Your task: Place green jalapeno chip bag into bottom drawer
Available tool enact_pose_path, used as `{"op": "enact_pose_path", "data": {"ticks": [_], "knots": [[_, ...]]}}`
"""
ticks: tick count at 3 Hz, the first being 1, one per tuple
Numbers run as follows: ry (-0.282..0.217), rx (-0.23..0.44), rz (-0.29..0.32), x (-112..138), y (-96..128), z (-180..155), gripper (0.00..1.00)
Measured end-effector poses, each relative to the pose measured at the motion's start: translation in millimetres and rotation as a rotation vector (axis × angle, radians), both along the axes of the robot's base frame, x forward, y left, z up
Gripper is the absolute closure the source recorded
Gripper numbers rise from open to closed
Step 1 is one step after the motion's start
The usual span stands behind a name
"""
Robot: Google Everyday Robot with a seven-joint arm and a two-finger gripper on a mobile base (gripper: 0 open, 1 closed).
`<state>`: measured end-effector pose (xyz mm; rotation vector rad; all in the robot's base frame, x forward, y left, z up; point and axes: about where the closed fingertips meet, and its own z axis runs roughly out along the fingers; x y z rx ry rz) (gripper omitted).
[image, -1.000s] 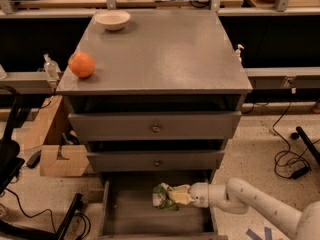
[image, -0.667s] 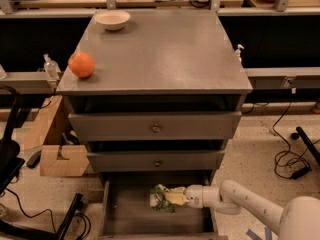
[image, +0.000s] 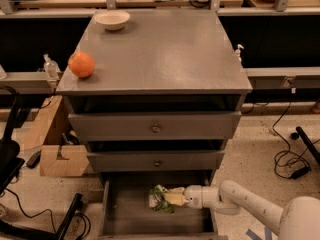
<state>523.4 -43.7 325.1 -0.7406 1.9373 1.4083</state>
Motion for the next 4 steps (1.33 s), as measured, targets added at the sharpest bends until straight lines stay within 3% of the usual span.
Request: {"op": "enact_pose_path", "data": {"ticks": [2,4], "knots": [[0.002,0.004,0.006,-1.0,4.5,-0.1,0.05],[0.003,0.005,0.008,-1.3,5.8,-0.1,0.0]]}}
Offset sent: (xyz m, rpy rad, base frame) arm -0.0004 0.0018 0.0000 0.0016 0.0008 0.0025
